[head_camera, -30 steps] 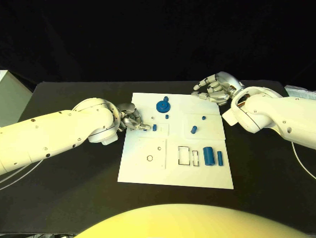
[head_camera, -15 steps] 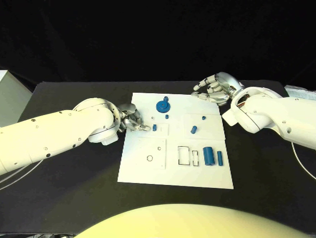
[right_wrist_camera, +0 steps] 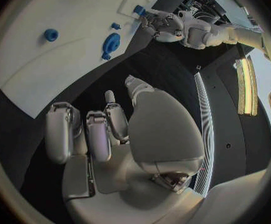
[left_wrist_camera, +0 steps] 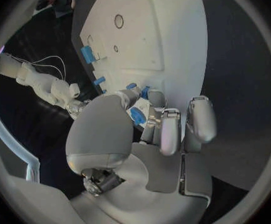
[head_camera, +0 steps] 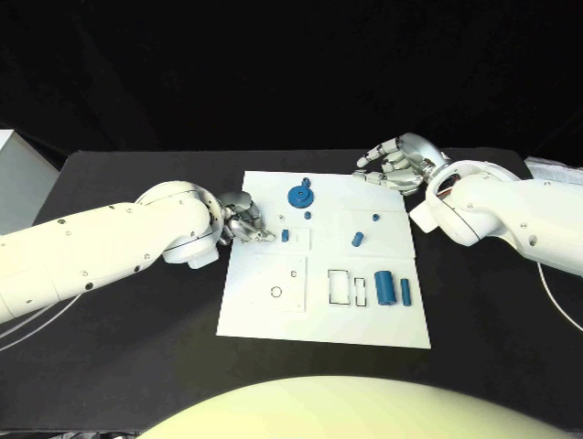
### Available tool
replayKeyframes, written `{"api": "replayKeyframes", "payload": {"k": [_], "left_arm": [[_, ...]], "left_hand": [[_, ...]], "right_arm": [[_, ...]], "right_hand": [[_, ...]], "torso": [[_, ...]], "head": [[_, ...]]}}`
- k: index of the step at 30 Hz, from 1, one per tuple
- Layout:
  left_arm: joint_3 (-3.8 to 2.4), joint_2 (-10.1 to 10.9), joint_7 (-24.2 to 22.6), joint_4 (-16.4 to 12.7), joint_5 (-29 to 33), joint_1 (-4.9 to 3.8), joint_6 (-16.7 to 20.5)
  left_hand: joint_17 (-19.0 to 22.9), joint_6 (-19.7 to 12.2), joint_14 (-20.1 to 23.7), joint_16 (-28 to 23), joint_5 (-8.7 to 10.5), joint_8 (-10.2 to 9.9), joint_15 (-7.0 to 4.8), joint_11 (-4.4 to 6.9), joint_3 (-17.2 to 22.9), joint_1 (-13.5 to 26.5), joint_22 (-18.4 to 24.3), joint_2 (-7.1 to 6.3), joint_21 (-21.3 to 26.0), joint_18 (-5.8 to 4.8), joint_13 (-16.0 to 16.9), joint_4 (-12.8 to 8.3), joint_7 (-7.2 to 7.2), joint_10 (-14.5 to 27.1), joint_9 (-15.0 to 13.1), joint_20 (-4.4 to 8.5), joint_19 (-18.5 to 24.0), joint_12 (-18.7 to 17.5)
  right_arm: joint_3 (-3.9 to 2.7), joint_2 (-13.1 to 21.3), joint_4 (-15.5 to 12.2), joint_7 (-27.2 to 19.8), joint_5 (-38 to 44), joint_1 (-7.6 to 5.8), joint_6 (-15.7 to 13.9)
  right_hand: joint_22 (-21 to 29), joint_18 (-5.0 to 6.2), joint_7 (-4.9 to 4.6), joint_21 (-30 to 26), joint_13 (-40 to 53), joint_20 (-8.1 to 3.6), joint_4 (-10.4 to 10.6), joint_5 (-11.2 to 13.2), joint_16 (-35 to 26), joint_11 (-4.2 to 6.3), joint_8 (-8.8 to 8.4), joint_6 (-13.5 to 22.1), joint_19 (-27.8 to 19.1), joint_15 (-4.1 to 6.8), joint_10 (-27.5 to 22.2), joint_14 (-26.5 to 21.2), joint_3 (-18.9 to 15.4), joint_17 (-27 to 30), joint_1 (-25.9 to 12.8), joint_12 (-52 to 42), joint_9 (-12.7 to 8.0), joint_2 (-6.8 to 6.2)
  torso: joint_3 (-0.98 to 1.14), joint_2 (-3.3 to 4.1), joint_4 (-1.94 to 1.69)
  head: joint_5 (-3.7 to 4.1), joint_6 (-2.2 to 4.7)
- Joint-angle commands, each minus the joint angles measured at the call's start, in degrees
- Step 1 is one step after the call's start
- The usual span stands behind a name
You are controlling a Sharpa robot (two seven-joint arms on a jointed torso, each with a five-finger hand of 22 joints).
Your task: Assemble the parts on the task board
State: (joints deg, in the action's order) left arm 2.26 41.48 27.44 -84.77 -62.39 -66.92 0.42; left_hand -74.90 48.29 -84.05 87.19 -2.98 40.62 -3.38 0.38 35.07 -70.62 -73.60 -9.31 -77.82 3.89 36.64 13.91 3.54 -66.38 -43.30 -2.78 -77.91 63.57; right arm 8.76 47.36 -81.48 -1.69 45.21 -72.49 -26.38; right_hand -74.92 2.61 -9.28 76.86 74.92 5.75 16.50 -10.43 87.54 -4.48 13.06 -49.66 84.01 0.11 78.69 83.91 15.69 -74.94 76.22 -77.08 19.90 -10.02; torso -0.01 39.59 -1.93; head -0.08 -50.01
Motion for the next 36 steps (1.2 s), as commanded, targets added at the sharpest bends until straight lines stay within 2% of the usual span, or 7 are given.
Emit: {"api": "replayKeyframes", "payload": {"k": [1,6,7,11,28,36], "left_arm": [[0.05,-0.06,-0.51,0.08,1.34,0.10,-0.65],[0.05,-0.08,-1.15,0.14,2.53,0.10,-0.57],[0.05,-0.09,-1.36,0.15,3.09,0.10,-0.59],[0.05,-0.09,-1.65,0.17,4.10,0.10,-0.67],[-0.01,0.24,-2.00,-0.03,10.32,0.05,-2.32],[-0.24,0.94,-1.75,-0.35,12.34,-0.18,-4.02]], "left_hand": [[-10.80,-0.68,-4.40,0.23,-0.36,0.48,-0.44,0.31,3.52,-1.22,-0.01,0.02,-0.14,0.51,-0.30,-1.88,-0.20,-0.17,0.26,0.21,-0.01,-0.32],[-10.74,-1.63,-4.37,0.18,-0.33,1.33,-0.37,0.20,8.93,-0.83,-0.03,-0.28,-0.09,0.52,-0.66,-4.70,0.00,-0.27,0.37,0.16,0.05,-0.65],[-10.72,-1.98,-4.36,0.18,-0.33,1.81,-0.29,0.14,10.87,-0.46,-0.06,-0.27,-0.08,0.52,-0.82,-5.85,0.17,-0.34,0.24,0.12,0.06,-0.80],[-10.72,-2.46,-4.36,0.18,-0.34,2.64,-0.15,-0.06,13.51,0.47,0.01,-0.25,0.00,0.56,-1.03,-7.61,0.37,-0.44,0.00,0.01,0.17,-0.98],[-10.35,-2.75,-4.21,-0.06,-0.40,4.29,0.02,-0.24,18.44,3.10,0.04,0.18,0.06,0.62,-1.51,-11.62,0.67,-0.34,-0.29,-0.22,0.36,-1.21],[-10.29,-2.63,-4.18,-0.10,-0.44,4.45,0.02,-0.24,19.30,3.53,0.01,0.23,0.05,0.63,-1.78,-12.64,0.67,-0.16,-0.19,-0.25,0.41,-1.34]], "right_arm": [[0.00,0.02,-0.06,-0.56,0.29,0.04,0.81],[0.00,0.02,-0.05,-0.50,0.31,0.05,0.89],[0.00,0.02,-0.05,-0.48,0.34,0.05,0.93],[0.00,0.02,-0.02,-0.43,0.37,0.06,1.00],[0.02,0.00,0.12,-0.32,0.39,0.28,1.31],[0.03,0.00,0.16,-0.26,0.39,0.33,1.51]], "right_hand": [[-6.32,0.34,-0.06,0.08,3.07,0.15,-0.09,-0.32,-0.25,-0.01,0.28,0.26,0.90,-0.23,-0.29,4.71,0.39,-10.51,-0.60,-0.01,-0.07,0.20],[-6.39,0.32,-0.06,0.18,3.12,0.15,-0.10,-0.33,-0.22,-0.01,0.29,0.25,0.95,-0.23,-0.23,4.72,0.40,-10.56,-0.59,-0.07,-0.06,0.20],[-6.39,0.32,-0.06,0.18,3.12,0.15,-0.10,-0.33,-0.22,-0.01,0.29,0.25,0.95,-0.23,-0.23,4.72,0.40,-10.56,-0.59,-0.07,-0.06,0.20],[-6.36,0.33,-0.06,0.14,3.09,0.15,-0.11,-0.35,-0.25,-0.01,0.30,0.24,0.93,-0.22,-0.25,4.71,0.41,-10.52,-0.58,-0.04,-0.06,0.20],[-6.35,0.33,-0.04,0.11,3.05,0.14,-0.17,-0.56,-0.27,0.01,0.33,0.22,0.93,-0.21,-0.28,4.70,0.49,-10.48,-0.49,-0.02,-0.06,0.20],[-6.34,0.34,-0.04,0.08,3.07,0.14,-0.19,-0.69,-0.27,0.01,0.34,0.22,0.93,-0.21,-0.26,4.71,0.52,-10.49,-0.46,-0.05,-0.06,0.20]], "torso": [[0.01,0.01,0.01],[0.01,-0.01,-0.01],[0.01,-0.01,-0.01],[0.01,-0.01,0.02],[0.02,-0.01,0.01],[0.01,-0.02,-0.03]], "head": [[-0.01,0.01],[0.00,0.01],[0.00,0.01],[0.02,0.01],[0.13,0.01],[0.21,0.01]]}}
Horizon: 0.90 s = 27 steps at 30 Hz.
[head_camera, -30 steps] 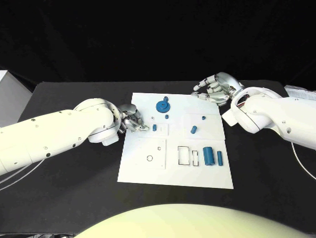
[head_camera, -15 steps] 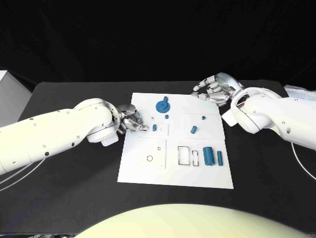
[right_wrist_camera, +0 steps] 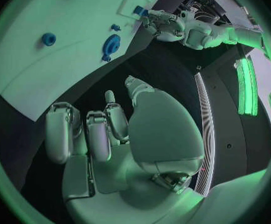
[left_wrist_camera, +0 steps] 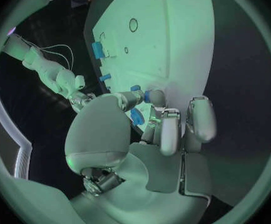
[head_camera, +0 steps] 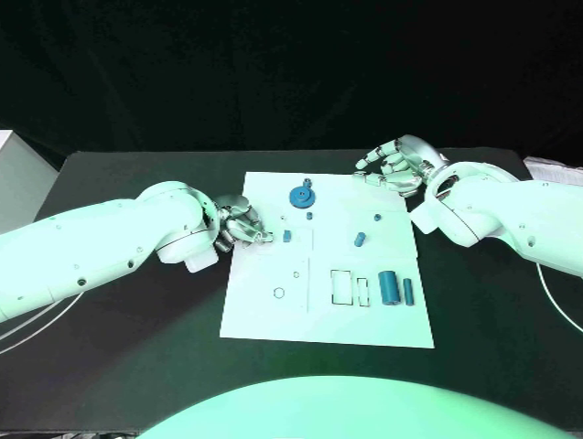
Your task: Assemble the parts on the task board
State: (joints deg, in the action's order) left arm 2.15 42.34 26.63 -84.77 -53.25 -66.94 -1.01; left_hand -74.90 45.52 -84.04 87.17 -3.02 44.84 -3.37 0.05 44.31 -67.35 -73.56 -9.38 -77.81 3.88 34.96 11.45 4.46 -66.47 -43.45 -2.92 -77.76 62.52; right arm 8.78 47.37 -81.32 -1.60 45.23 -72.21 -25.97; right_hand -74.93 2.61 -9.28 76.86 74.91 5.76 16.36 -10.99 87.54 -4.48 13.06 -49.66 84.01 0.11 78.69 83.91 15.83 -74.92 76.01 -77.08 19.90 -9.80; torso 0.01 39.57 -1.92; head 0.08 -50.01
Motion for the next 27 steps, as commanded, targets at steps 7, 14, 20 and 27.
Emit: {"api": "replayKeyframes", "payload": {"k": [7,14,20,27], "left_arm": [[-0.49,0.59,-0.40,0.37,4.54,-1.44,-5.00],[-0.62,0.28,-0.05,1.72,5.59,-2.90,-7.91],[-0.65,-0.85,0.38,3.86,6.72,-4.33,-12.33],[-0.61,-4.56,1.45,9.87,8.71,-6.68,-24.13]], "left_hand": [[-10.20,0.22,-4.14,-0.13,-0.37,0.23,0.01,0.10,10.42,0.48,0.18,0.33,0.20,0.69,-0.15,-10.62,-0.29,0.05,0.07,-0.12,0.46,-0.34],[-10.20,0.38,-4.13,-0.13,-0.33,0.15,0.01,0.13,10.75,0.72,0.36,0.40,0.34,0.75,-0.11,-11.08,-0.35,0.16,0.24,-0.13,0.66,-0.33],[-9.93,0.50,-4.00,-0.31,-0.18,-0.10,0.02,0.13,11.03,1.19,0.59,0.84,0.55,0.82,-0.51,-11.35,-0.36,0.54,0.53,-0.14,0.95,-0.56],[-9.88,0.49,-3.93,-0.33,-0.14,-0.43,0.04,0.12,11.11,1.69,0.74,1.30,0.70,0.88,-0.40,-12.04,-0.36,0.88,0.85,-0.17,1.22,-0.52]], "right_arm": [[0.02,-0.05,0.08,-0.29,0.36,0.07,1.18],[0.03,-0.14,0.16,-0.26,0.36,0.08,1.23],[0.05,-0.24,0.26,-0.24,0.36,0.09,1.27],[0.07,-0.50,0.40,-0.20,0.36,0.10,1.33]], "right_hand": [[-6.34,0.33,-0.04,0.10,3.05,0.13,-0.06,-0.25,-0.28,0.01,0.35,0.22,0.94,-0.20,-0.29,4.70,0.41,-10.49,-0.21,-0.02,-0.06,-0.02],[-6.34,0.33,-0.04,0.10,3.05,0.13,-0.06,-0.25,-0.28,0.01,0.35,0.22,0.94,-0.20,-0.29,4.70,0.41,-10.49,-0.21,-0.02,-0.06,-0.02],[-6.32,0.34,-0.04,0.06,3.03,0.13,-0.07,-0.39,-0.26,0.02,0.35,0.23,0.93,-0.20,-0.30,4.71,0.44,-10.53,-0.20,-0.01,-0.06,-0.04],[-6.32,0.34,-0.04,0.06,3.03,0.13,-0.07,-0.39,-0.26,0.02,0.35,0.23,0.93,-0.20,-0.30,4.71,0.44,-10.53,-0.20,-0.01,-0.06,-0.04]], "torso": [[0.02,0.00,0.02],[-0.03,0.06,-0.01],[-0.03,0.03,0.00],[0.02,0.07,0.04]], "head": [[0.03,0.01],[0.11,0.01],[0.06,0.01],[-0.09,0.01]]}}
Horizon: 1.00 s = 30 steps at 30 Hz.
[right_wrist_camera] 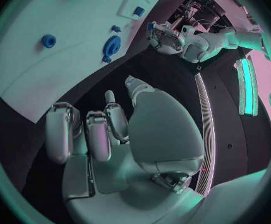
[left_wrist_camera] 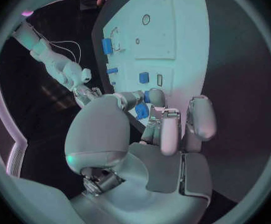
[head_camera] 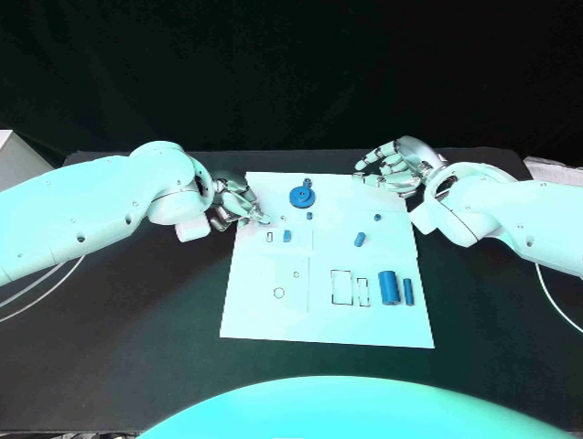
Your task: Assemble the parts on the task board
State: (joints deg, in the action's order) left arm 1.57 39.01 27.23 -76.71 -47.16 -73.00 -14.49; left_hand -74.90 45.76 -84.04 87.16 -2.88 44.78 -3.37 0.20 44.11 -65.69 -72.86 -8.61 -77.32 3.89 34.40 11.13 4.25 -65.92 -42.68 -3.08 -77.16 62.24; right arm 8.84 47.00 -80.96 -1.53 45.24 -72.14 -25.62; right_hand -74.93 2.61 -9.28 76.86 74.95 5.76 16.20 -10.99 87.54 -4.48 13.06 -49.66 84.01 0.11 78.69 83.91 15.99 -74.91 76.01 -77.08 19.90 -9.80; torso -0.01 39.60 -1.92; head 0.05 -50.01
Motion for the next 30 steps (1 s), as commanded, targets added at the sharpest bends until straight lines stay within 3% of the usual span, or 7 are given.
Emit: {"api": "replayKeyframes", "payload": {"k": [1,7,15,23,25,30], "left_arm": [[-0.01,-1.62,0.95,2.39,2.72,-0.80,-11.54],[0.39,-5.15,2.38,7.21,3.17,-2.30,-17.99],[1.71,-8.71,6.04,11.12,2.93,-3.74,-22.82],[2.72,-11.06,7.28,12.41,0.35,-4.31,-20.79],[2.91,-11.32,7.38,12.23,-0.43,-4.34,-19.64],[3.44,-11.62,7.42,11.35,-2.82,-4.37,-15.86]], "left_hand": [[-9.87,0.24,-3.92,-0.34,-0.28,-0.40,0.04,-0.03,11.32,0.09,0.04,0.59,0.21,0.87,0.10,-11.82,-0.15,0.42,0.12,-0.01,0.63,-0.27],[-10.11,0.37,-3.96,-0.18,-0.35,-0.70,0.06,-0.06,11.34,0.49,-0.37,1.11,-0.06,0.78,0.56,-12.75,-0.11,0.54,0.35,-0.04,0.48,0.01],[-10.66,0.98,-4.15,0.20,-0.62,-1.32,0.11,-0.14,12.08,2.47,-1.05,2.19,-0.61,0.65,1.36,-15.07,-0.01,0.37,0.77,-0.08,0.19,0.55],[-12.00,1.88,-4.73,1.05,-2.04,-1.56,0.08,-0.10,13.25,5.62,-2.68,3.27,-1.91,0.28,3.07,-17.78,-0.01,-1.02,0.87,-0.07,-0.96,1.71],[-12.40,2.28,-4.92,1.29,-4.53,-1.48,0.02,-0.02,13.58,7.01,-3.23,3.51,-2.37,0.15,3.42,-18.68,-0.04,-1.55,0.79,-0.01,-1.38,1.97],[-12.89,2.53,-5.13,1.58,-6.59,-1.32,-0.07,0.02,13.55,8.28,-3.90,3.75,-2.91,-0.01,3.77,-19.43,-0.08,-2.18,0.63,0.07,-1.92,2.24]], "right_arm": [[0.01,-0.16,0.06,-0.27,0.36,0.03,0.97],[0.02,-0.37,0.16,-0.27,0.36,0.03,0.95],[0.03,-0.68,0.29,-0.27,0.36,0.03,0.91],[0.03,-0.92,0.37,-0.29,0.36,0.03,0.84],[0.03,-0.95,0.38,-0.30,0.36,0.03,0.83],[0.03,-0.99,0.37,-0.32,0.36,0.03,0.80]], "right_hand": [[-6.31,0.34,-0.04,0.06,2.99,0.13,0.08,-0.39,-0.26,0.02,0.35,0.23,0.93,-0.20,-0.30,4.71,0.28,-10.54,-0.20,-0.01,-0.06,-0.04],[-6.31,0.34,-0.04,0.06,2.99,0.13,0.08,-0.39,-0.26,0.02,0.35,0.23,0.93,-0.20,-0.30,4.71,0.28,-10.54,-0.20,-0.01,-0.06,-0.04],[-6.31,0.34,-0.04,0.05,3.02,0.13,0.08,-0.56,-0.27,0.02,0.37,0.23,0.93,-0.19,-0.27,4.71,0.32,-10.53,-0.19,-0.05,-0.06,-0.06],[-6.30,0.34,-0.04,0.03,3.00,0.12,0.07,-0.65,-0.29,0.02,0.38,0.23,0.93,-0.19,-0.28,4.70,0.34,-10.50,-0.17,-0.05,-0.06,-0.08],[-6.30,0.34,-0.04,0.03,3.00,0.12,0.07,-0.65,-0.29,0.02,0.38,0.23,0.93,-0.19,-0.28,4.70,0.34,-10.50,-0.17,-0.05,-0.06,-0.08],[-6.30,0.34,-0.04,0.03,3.00,0.12,0.07,-0.65,-0.29,0.02,0.38,0.23,0.93,-0.19,-0.28,4.70,0.34,-10.50,-0.17,-0.05,-0.06,-0.08]], "torso": [[0.03,0.03,0.05],[0.08,0.04,0.07],[0.09,-0.07,-0.05],[0.06,-0.09,-0.05],[0.02,-0.04,-0.01],[0.01,0.01,-0.01]], "head": [[-0.05,0.01],[-0.10,0.01],[-0.29,0.01],[-0.62,0.01],[-0.65,0.01],[-0.72,0.01]]}}
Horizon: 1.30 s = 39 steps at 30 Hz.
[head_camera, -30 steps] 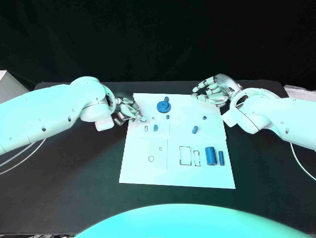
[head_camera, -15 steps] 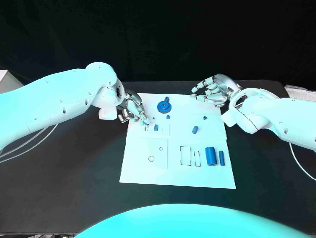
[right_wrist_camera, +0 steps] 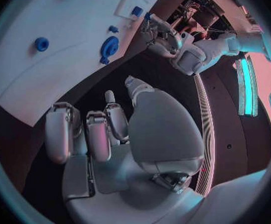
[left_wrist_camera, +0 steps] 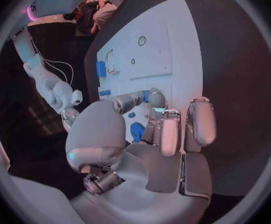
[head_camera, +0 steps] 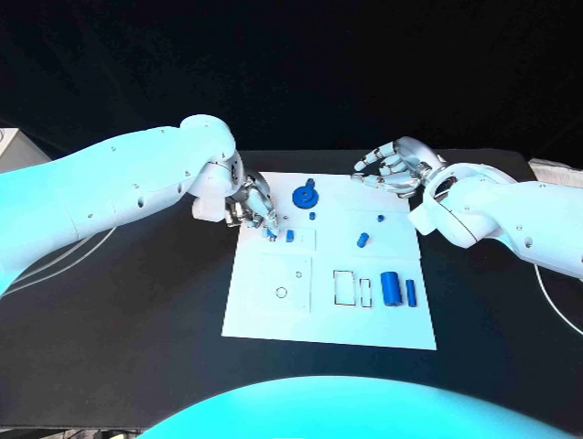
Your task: Assemble the parts on the task board
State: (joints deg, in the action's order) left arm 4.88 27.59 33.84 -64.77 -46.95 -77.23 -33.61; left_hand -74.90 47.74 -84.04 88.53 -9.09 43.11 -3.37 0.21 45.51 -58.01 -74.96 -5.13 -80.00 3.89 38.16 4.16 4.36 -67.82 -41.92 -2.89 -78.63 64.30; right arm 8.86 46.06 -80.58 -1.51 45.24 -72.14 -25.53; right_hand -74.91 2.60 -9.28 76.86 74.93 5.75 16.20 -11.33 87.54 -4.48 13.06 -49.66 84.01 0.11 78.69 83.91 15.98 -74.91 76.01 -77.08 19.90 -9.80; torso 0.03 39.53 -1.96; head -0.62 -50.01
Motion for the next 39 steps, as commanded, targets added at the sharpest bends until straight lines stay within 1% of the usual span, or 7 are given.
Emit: {"api": "replayKeyframes", "payload": {"k": [1,6,13,17,21,26,39], "left_arm": [[0.21,-0.19,0.78,-0.82,-3.51,-0.14,3.91],[0.59,-0.01,0.65,-2.14,-5.90,-0.13,6.23],[0.84,0.11,0.58,-3.15,-7.34,-0.12,7.03],[0.89,0.10,0.63,-3.40,-7.51,-0.12,6.52],[0.93,0.11,0.76,-3.48,-7.54,-0.12,5.40],[1.01,0.04,0.84,-3.33,-7.78,-0.11,4.49],[1.23,-0.37,0.32,-2.46,-8.53,-0.03,4.13]], "left_hand": [[-12.91,0.56,-5.14,0.23,-0.45,0.35,-0.07,0.01,12.13,0.66,-1.85,0.30,-0.28,-0.03,0.03,-12.50,-0.19,-0.32,-0.14,-0.12,-0.50,0.19],[-13.15,0.64,-5.24,0.37,-1.11,0.49,-0.11,0.03,12.12,1.08,-2.24,0.40,-0.58,-0.13,0.12,-12.76,-0.19,-0.60,-0.24,-0.09,-0.83,0.31],[-13.48,0.72,-5.38,0.56,-2.07,0.66,-0.15,0.07,12.16,1.53,-2.52,0.49,-0.82,-0.20,0.28,-13.14,-0.22,-0.91,-0.34,-0.05,-1.07,0.43],[-13.70,0.76,-5.46,0.69,-2.46,0.71,-0.17,0.10,12.17,1.69,-2.51,0.48,-0.81,-0.20,0.61,-13.33,-0.25,-1.13,-0.36,-0.03,-1.06,0.61],[-14.05,0.94,-5.59,0.89,-3.75,0.80,-0.21,0.17,12.18,2.09,-2.57,0.43,-0.87,-0.20,0.96,-13.75,-0.32,-1.46,-0.37,0.01,-1.09,0.80],[-14.33,1.13,-5.69,1.04,-4.62,0.79,-0.26,0.22,12.00,2.25,-2.37,0.32,-0.72,-0.14,1.45,-14.02,-0.38,-1.80,-0.30,0.05,-0.90,1.07],[-14.59,1.33,-5.79,1.19,-5.58,0.65,-0.28,0.25,11.40,2.17,-2.44,0.18,-0.76,-0.16,1.81,-14.13,-0.41,-2.13,-0.13,0.08,-0.94,1.26]], "right_arm": [[0.00,-0.05,-0.01,-0.34,0.36,0.03,0.72],[0.00,-0.07,-0.01,-0.37,0.36,0.03,0.73],[0.00,-0.13,-0.01,-0.38,0.36,0.03,0.75],[0.00,-0.15,0.01,-0.38,0.36,0.03,0.77],[0.01,-0.14,0.03,-0.37,0.36,0.03,0.80],[0.01,-0.14,0.03,-0.37,0.36,0.03,0.81],[0.01,-0.13,-0.02,-0.40,0.36,0.03,0.79]], "right_hand": [[-6.33,0.35,-0.03,0.03,3.02,0.12,0.07,-0.31,-0.28,0.02,0.38,0.23,0.93,-0.19,-0.28,4.70,0.35,-10.51,-0.17,-0.05,-0.06,-0.08],[-6.33,0.35,-0.03,0.03,3.02,0.12,0.07,-0.31,-0.28,0.02,0.38,0.23,0.93,-0.19,-0.28,4.70,0.35,-10.51,-0.17,-0.05,-0.06,-0.08],[-6.33,0.35,-0.03,0.03,3.02,0.12,0.07,-0.31,-0.28,0.02,0.38,0.23,0.93,-0.19,-0.28,4.70,0.35,-10.51,-0.17,-0.05,-0.06,-0.08],[-6.33,0.35,-0.03,0.03,3.02,0.12,0.07,-0.31,-0.28,0.02,0.38,0.23,0.93,-0.19,-0.28,4.70,0.35,-10.51,-0.17,-0.05,-0.06,-0.08],[-6.33,0.35,-0.03,0.03,3.02,0.12,0.07,-0.31,-0.28,0.02,0.38,0.23,0.93,-0.19,-0.28,4.70,0.35,-10.51,-0.17,-0.05,-0.06,-0.08],[-6.33,0.35,-0.03,0.03,3.02,0.12,0.07,-0.31,-0.28,0.02,0.38,0.23,0.93,-0.19,-0.28,4.70,0.35,-10.51,-0.17,-0.05,-0.06,-0.08],[-6.33,0.35,-0.03,0.03,3.02,0.12,0.07,-0.31,-0.28,0.02,0.38,0.23,0.93,-0.19,-0.28,4.70,0.35,-10.51,-0.17,-0.05,-0.06,-0.08]], "torso": [[-0.04,0.08,0.02],[-0.10,0.08,0.03],[-0.11,0.07,-0.01],[-0.11,0.08,0.00],[-0.09,0.08,0.01],[-0.07,0.07,0.00],[-0.06,0.11,0.03]], "head": [[-0.02,0.01],[-0.10,0.01],[-0.16,0.01],[-0.15,0.01],[-0.24,0.01],[-0.21,0.01],[-0.13,0.01]]}}
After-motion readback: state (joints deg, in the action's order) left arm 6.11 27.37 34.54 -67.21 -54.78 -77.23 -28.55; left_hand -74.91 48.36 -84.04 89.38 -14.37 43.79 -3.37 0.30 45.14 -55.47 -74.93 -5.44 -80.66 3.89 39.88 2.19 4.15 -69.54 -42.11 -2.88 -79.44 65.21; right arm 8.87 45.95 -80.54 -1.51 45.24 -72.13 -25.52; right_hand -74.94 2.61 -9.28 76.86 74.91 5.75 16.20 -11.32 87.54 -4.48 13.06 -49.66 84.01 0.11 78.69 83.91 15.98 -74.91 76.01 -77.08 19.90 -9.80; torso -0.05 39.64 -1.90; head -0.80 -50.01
